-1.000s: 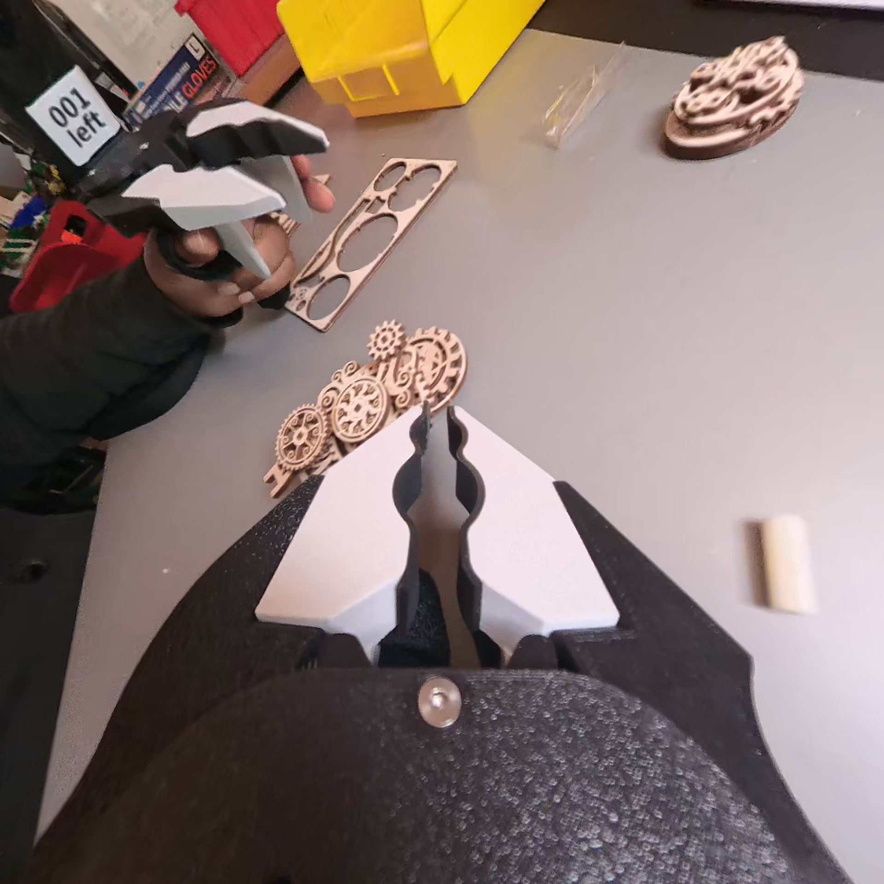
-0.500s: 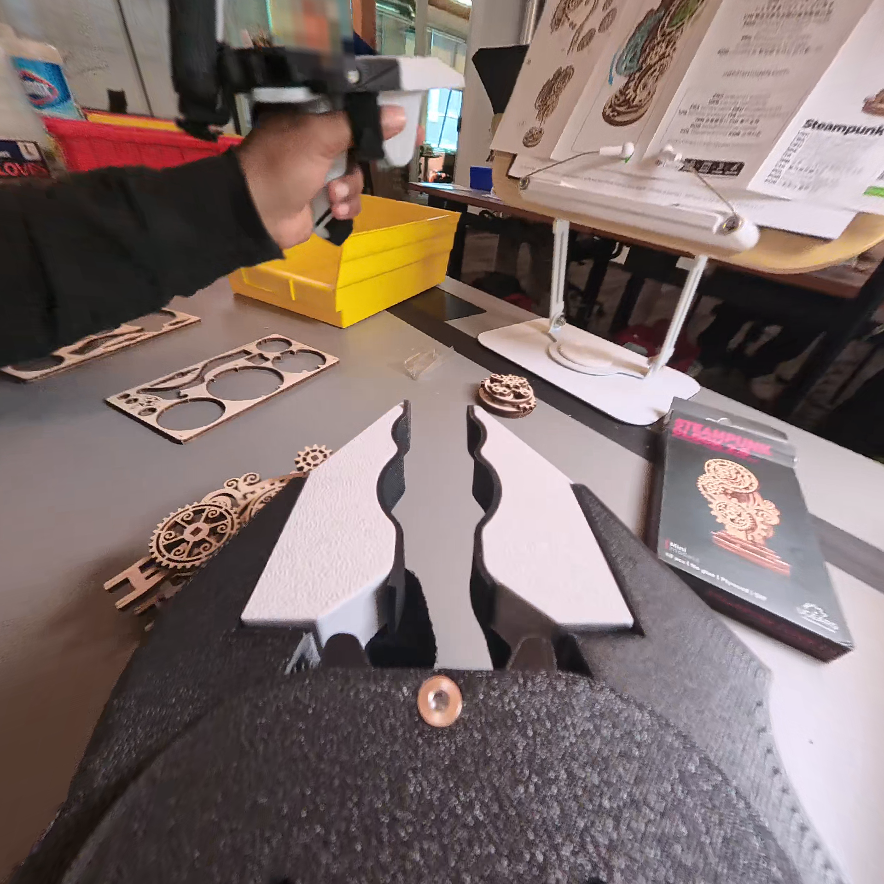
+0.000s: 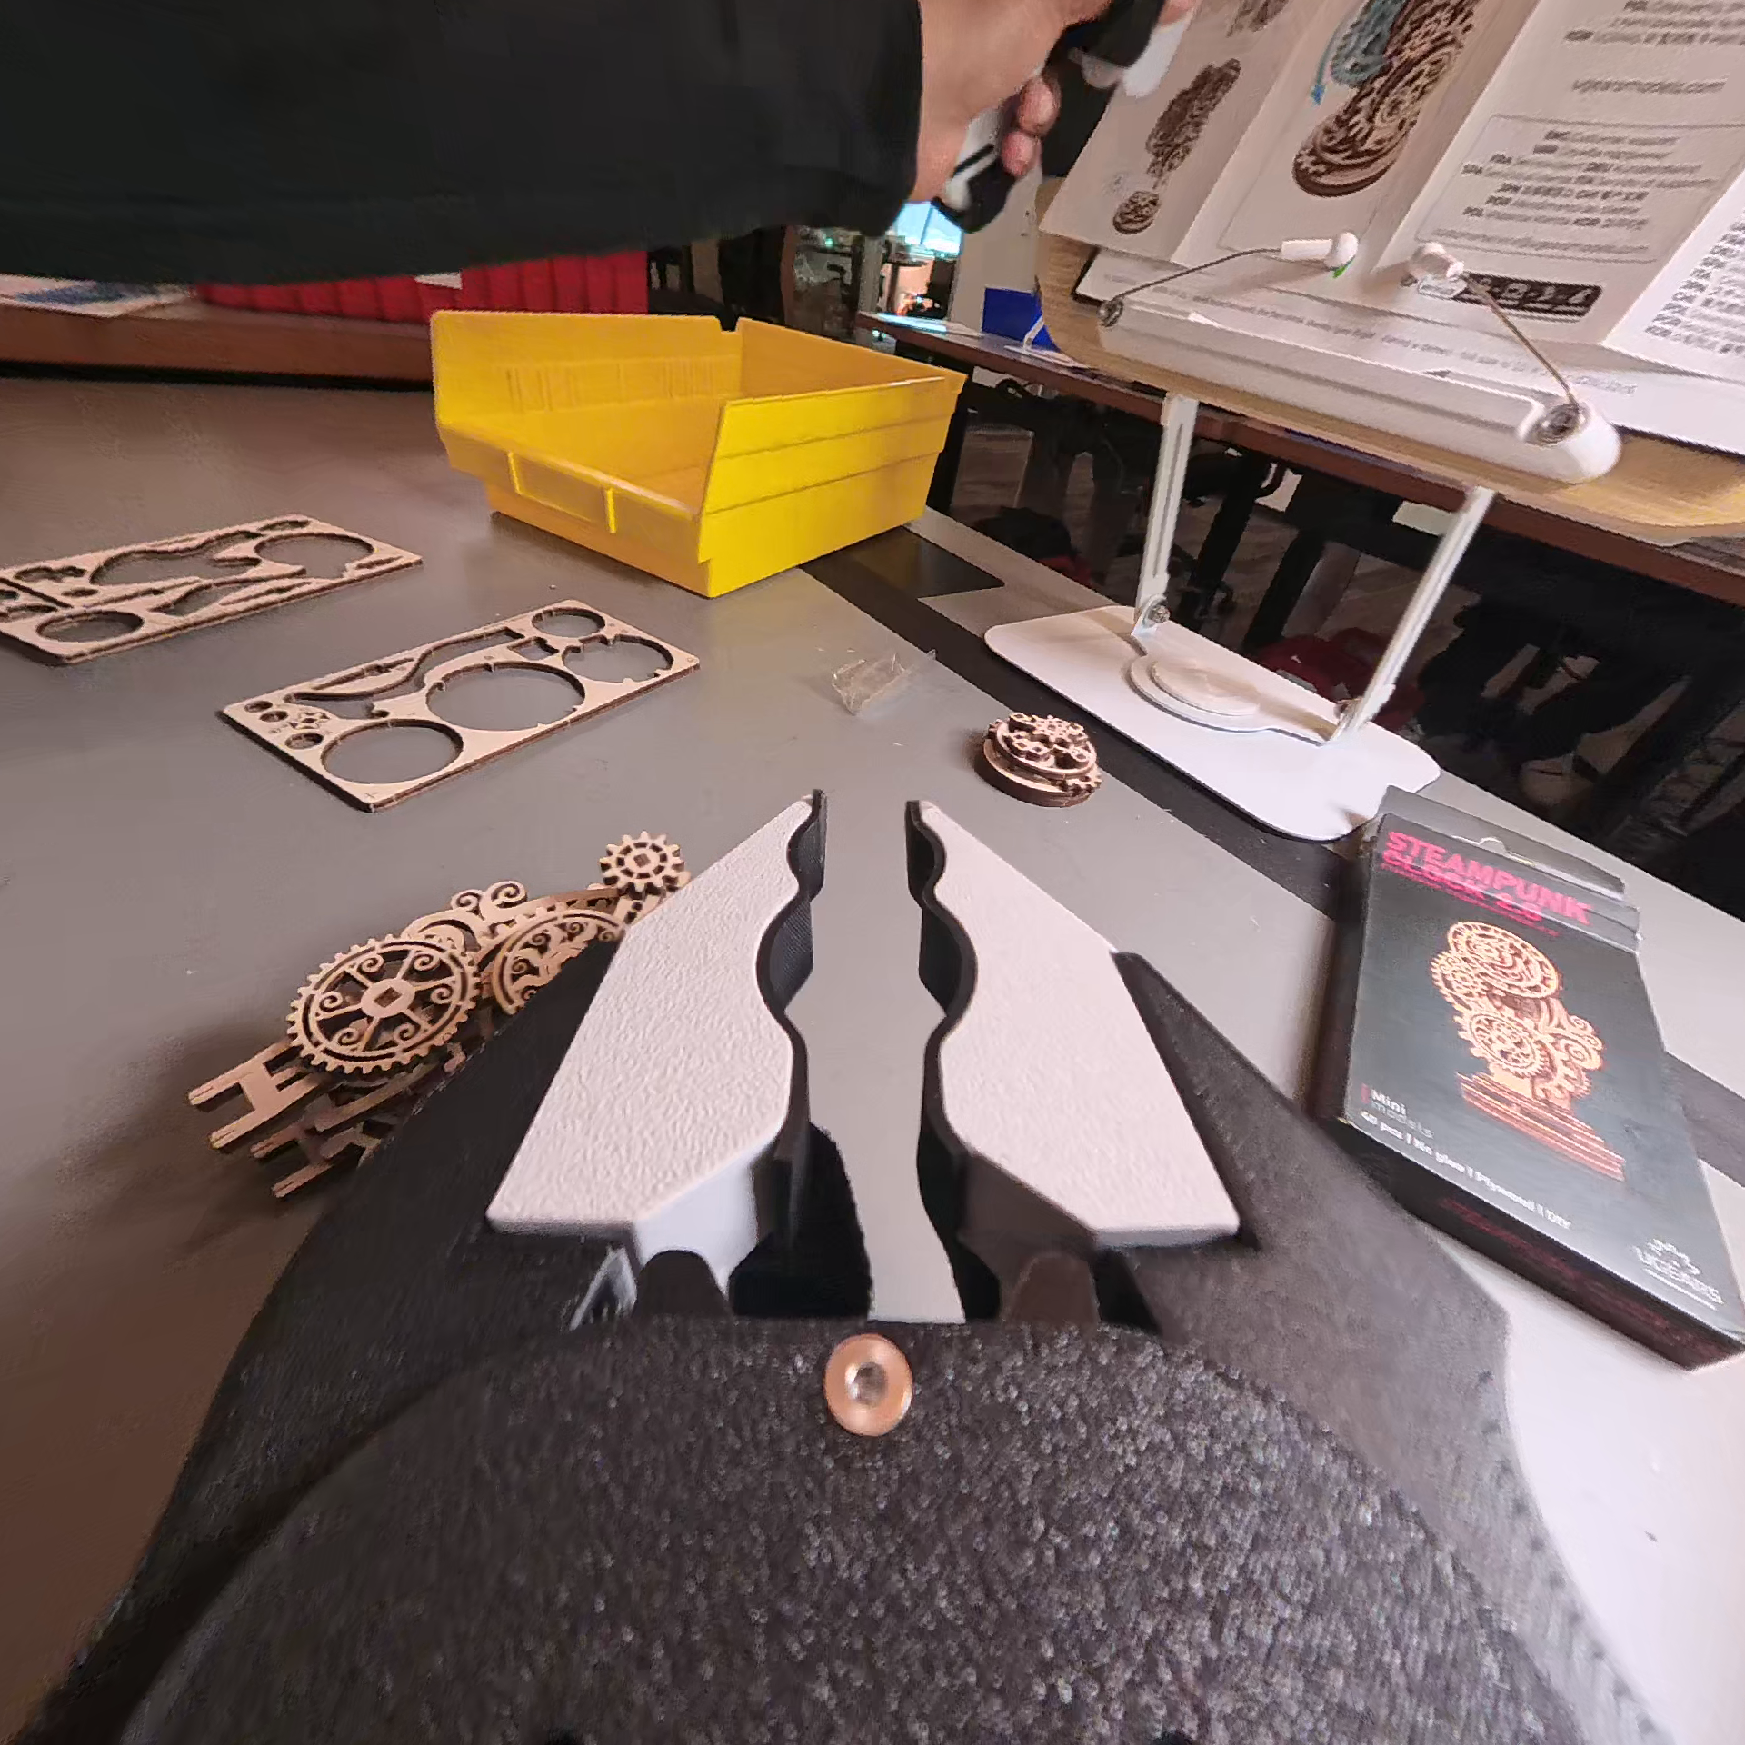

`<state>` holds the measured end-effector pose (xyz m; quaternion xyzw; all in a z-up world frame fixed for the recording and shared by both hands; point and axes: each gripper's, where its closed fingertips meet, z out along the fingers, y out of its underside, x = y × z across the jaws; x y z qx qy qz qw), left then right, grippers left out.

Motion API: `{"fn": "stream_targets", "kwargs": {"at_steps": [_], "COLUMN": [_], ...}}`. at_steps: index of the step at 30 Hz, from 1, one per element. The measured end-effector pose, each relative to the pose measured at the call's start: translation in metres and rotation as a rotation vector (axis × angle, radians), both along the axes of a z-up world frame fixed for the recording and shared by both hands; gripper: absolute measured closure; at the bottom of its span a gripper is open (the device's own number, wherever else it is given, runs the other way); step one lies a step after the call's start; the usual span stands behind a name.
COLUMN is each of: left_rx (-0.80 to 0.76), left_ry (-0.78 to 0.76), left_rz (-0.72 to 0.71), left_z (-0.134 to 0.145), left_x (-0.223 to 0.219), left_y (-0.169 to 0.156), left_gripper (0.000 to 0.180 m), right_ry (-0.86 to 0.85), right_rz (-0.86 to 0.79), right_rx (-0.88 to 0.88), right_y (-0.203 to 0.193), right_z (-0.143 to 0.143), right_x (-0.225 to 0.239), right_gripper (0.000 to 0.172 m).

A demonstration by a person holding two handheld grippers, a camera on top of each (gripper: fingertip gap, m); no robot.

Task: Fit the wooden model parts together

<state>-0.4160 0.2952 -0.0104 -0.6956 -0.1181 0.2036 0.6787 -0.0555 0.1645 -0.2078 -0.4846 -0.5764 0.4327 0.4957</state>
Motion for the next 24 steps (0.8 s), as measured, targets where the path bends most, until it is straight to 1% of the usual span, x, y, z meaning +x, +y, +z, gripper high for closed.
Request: {"fn": "stream_targets", "kwargs": {"at_steps": [2,5,8,10,13,16,20,24], "left_rx": [0.03,0.023,0.032,0.019,-0.012,-0.019,-0.012,-0.017], "left_ry": [0.001,0.016,0.081,0.092,0.103,0.081,0.074,0.071], "left_rz": [-0.001,0.016,0.013,0.01,0.007,0.014,0.049,0.12], "left_z": [0.001,0.001,0.013,0.017,0.012,-0.002,-0.018,-0.019], "left_x": [-0.001,-0.001,0.007,0.012,0.019,0.023,0.019,-0.001], "left_y": [0.002,0.003,0.003,0.008,0.015,0.016,0.004,-0.013], "left_gripper": [0.18,0.18,0.18,0.18,0.18,0.18,0.18,0.18], "right_ry": [-0.012,-0.031,-0.046,-0.051,-0.065,-0.068,-0.045,-0.034], "right_rz": [0.01,0.019,0.027,0.032,0.034,0.024,0.003,-0.012], "right_rx": [0.024,0.056,0.085,0.105,0.133,0.16,0.15,0.102], "right_y": [-0.003,-0.008,-0.012,-0.014,-0.015,-0.014,-0.009,-0.003], "right_z": [-0.002,-0.005,-0.008,-0.009,-0.012,-0.013,-0.009,-0.006], "right_x": [-0.001,-0.002,-0.003,-0.003,-0.003,-0.002,0.0,0.001], "right_gripper": [0.157,0.157,0.157,0.157,0.158,0.158,0.159,0.158]}}
